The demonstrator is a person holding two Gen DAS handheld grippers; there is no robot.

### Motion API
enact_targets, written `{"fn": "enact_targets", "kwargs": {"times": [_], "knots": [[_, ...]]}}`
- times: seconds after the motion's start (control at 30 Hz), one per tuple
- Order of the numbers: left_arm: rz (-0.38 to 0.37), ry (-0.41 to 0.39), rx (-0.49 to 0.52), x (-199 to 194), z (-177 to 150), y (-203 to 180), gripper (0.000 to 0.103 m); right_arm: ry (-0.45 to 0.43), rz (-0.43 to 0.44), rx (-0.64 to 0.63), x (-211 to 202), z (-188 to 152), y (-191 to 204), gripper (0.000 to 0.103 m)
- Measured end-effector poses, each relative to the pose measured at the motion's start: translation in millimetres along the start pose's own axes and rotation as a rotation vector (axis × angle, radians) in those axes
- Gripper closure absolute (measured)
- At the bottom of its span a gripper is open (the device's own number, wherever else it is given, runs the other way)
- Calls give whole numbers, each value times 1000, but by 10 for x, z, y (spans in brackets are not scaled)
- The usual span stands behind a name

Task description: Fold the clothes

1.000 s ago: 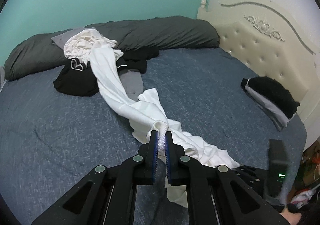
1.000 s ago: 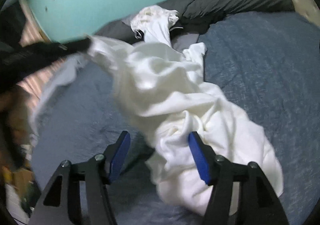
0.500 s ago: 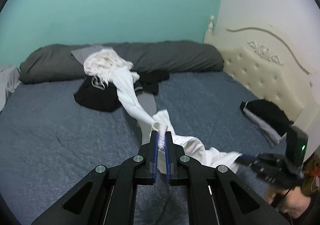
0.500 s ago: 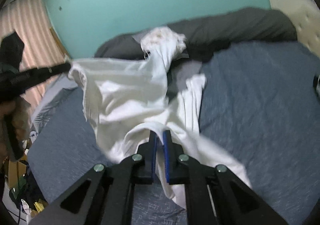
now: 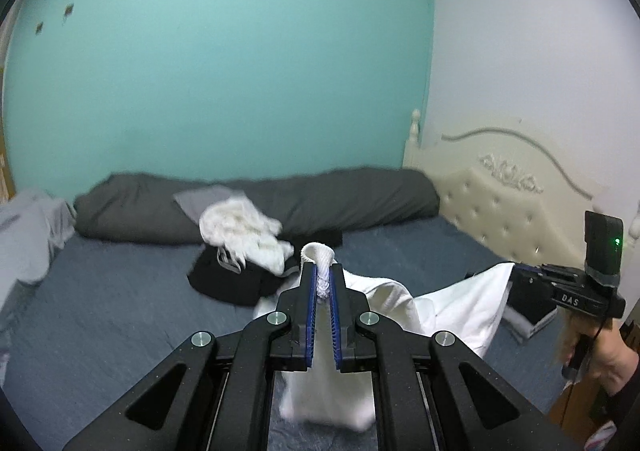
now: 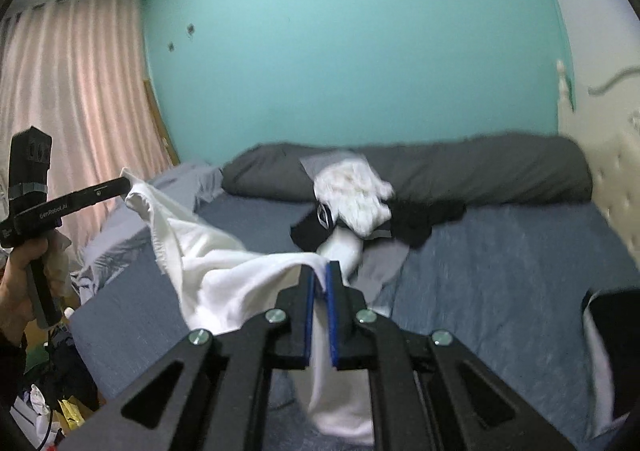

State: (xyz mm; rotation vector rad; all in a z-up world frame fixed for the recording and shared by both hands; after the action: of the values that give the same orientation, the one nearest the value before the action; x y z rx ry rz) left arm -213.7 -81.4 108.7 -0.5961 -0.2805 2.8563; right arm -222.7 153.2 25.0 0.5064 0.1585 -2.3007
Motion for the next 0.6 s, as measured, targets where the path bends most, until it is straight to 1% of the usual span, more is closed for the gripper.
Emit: {"fn": "enact_targets", "kwargs": {"times": [0.07,0.13,0.2,0.27,0.37,0.5,0.6], "knots": [[-4,-13,7,-167,132,-49,96,-11,7,-20,-168,229,56,98],[-6,-4,10,-243,165,-77,96,-6,26,-34,-264,390,105,98],[-12,16,3,-244,102,-79,96,24,36,-39,-267,395,126,98],[-16,45,-5,-195,-43,-77,96,65,53,-34,-208,292,144,98],[-16,112,-8,-23,-382,-80,96,144,68,-5,-13,-91,134,98],[-19,192,-26,213,-910,-60,96,267,64,41,335,-760,80,98],[-15,243,-39,380,-1294,-34,96,336,68,82,542,-1233,49,97]]}}
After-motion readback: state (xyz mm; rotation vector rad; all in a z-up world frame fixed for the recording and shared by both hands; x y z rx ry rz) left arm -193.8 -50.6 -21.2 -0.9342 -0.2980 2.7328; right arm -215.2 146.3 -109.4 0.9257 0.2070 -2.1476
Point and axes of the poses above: each gripper's, at about its wrist camera, not at the fingertips, and x roughly the way its jaws point, y to its left, z to its top, the point moved 9 cm from there along x, roughly the way its jaws point, and after that the axes turned 9 degrees about -x, right-handed, at the moved point
